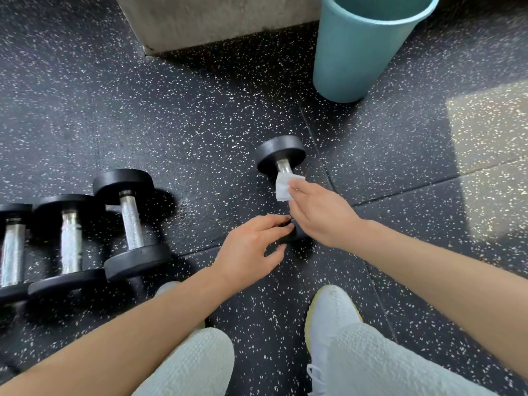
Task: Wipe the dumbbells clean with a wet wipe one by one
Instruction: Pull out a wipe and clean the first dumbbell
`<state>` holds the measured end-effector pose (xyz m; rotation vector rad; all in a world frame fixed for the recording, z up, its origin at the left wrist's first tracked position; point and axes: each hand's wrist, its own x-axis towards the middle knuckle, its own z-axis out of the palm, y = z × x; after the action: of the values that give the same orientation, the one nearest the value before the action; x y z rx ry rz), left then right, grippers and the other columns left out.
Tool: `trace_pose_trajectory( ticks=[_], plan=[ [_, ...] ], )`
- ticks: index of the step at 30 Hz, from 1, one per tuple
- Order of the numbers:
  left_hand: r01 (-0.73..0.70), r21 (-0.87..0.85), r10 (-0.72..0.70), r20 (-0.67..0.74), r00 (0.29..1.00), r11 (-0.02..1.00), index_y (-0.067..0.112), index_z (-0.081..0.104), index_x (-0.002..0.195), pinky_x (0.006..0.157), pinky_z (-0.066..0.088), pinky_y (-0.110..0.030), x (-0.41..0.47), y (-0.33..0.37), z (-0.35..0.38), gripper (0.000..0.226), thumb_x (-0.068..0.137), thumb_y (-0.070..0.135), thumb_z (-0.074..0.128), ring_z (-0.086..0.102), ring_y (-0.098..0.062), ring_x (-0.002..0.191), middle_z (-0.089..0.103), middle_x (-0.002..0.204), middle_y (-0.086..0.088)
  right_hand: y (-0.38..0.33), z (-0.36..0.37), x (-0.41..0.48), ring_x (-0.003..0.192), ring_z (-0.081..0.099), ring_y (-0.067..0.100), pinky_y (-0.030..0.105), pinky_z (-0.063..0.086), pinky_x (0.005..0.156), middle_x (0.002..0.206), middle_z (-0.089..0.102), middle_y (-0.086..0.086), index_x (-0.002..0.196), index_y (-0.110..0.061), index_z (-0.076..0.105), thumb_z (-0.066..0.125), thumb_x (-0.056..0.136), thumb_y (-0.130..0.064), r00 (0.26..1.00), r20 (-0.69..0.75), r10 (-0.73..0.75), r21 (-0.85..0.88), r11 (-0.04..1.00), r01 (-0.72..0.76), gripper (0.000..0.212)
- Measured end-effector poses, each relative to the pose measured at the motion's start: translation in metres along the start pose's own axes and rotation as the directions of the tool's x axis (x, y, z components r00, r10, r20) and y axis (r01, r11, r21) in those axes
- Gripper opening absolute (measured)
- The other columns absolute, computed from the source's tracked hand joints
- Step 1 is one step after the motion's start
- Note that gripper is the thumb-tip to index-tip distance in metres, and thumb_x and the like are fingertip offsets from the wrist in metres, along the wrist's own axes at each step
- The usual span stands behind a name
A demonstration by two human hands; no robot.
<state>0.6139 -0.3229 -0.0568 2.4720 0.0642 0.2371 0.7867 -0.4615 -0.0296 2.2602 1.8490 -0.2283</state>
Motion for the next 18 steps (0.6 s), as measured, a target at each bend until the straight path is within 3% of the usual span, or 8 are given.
trace_pose_trajectory(
  ticks=[3,6,9,11,13,15,18],
  plan=[
    [0.002,0.009,-0.002,0.008,1.000,1.000,0.023,0.074,0.127,0.092,0.059,-0.037,0.001,0.001,0.000,0.037,0.090,0.024,0.074,0.063,-0.011,0.120,0.066,0.135,0.012,0.003,-0.002,0.002,0.117,0.050,0.045,0.052,0.048,0.092,0.106,0.059,0.027,0.102,0.002,0.060,0.025,0.098,-0.012,0.998,0.068,-0.016,-0.065,0.998,0.021,0.038],
    [-0.007,0.012,0.007,0.015,1.000,1.000,0.023,0.074,0.129,0.092,0.059,-0.036,0.001,0.001,0.001,0.038,0.091,0.025,0.072,0.063,-0.012,0.120,0.065,0.136,0.010,0.014,-0.010,0.025,0.103,0.056,0.042,0.046,0.046,0.084,0.085,0.060,0.021,0.082,-0.003,0.060,0.040,0.093,-0.007,0.999,0.045,-0.003,-0.091,0.996,0.007,0.023],
    [-0.009,0.011,0.009,0.032,0.999,1.000,0.022,0.072,0.131,0.091,0.058,-0.037,0.001,0.002,0.001,0.040,0.091,0.026,0.072,0.061,-0.013,0.121,0.063,0.138,0.010,0.019,-0.012,0.038,0.098,0.055,0.039,0.044,0.046,0.085,0.080,0.059,0.019,0.080,-0.003,0.059,0.039,0.093,-0.007,0.999,0.034,-0.005,-0.126,0.992,0.010,0.025],
    [-0.013,0.008,0.012,0.046,0.999,1.000,0.022,0.071,0.132,0.090,0.058,-0.039,0.003,0.004,0.001,0.041,0.091,0.025,0.070,0.060,-0.014,0.119,0.062,0.138,0.011,0.014,-0.009,0.031,0.094,0.053,0.038,0.042,0.046,0.076,0.077,0.056,0.017,0.078,-0.003,0.060,0.039,0.088,-0.007,1.000,0.012,-0.002,-0.162,0.987,0.004,0.024],
    [-0.012,0.002,0.012,0.055,0.998,1.000,0.022,0.071,0.132,0.090,0.057,-0.039,0.005,0.006,0.001,0.041,0.092,0.026,0.066,0.060,-0.014,0.117,0.061,0.138,0.012,0.006,-0.007,0.010,0.092,0.056,0.038,0.038,0.044,0.066,0.082,0.058,0.021,0.080,-0.003,0.062,0.045,0.087,-0.009,0.998,-0.067,0.009,-0.129,0.992,-0.017,0.019],
    [-0.016,-0.002,0.016,0.056,0.998,1.000,0.021,0.071,0.131,0.091,0.057,-0.039,0.006,0.008,0.000,0.041,0.091,0.025,0.067,0.061,-0.016,0.116,0.061,0.137,0.011,-0.001,-0.007,-0.011,0.097,0.057,0.037,0.038,0.048,0.069,0.101,0.063,0.022,0.091,-0.004,0.063,0.047,0.093,-0.014,0.992,-0.113,0.057,-0.038,0.997,-0.062,0.020],
    [-0.019,-0.008,0.020,0.069,0.997,1.000,0.020,0.070,0.134,0.094,0.057,-0.040,0.006,0.009,0.001,0.043,0.091,0.022,0.069,0.060,-0.017,0.119,0.060,0.138,0.009,0.005,-0.004,-0.014,0.091,0.055,0.032,0.039,0.047,0.066,0.089,0.063,0.016,0.079,-0.009,0.058,0.052,0.091,-0.014,0.989,-0.137,-0.047,-0.077,0.996,0.037,0.014]
  ],
)
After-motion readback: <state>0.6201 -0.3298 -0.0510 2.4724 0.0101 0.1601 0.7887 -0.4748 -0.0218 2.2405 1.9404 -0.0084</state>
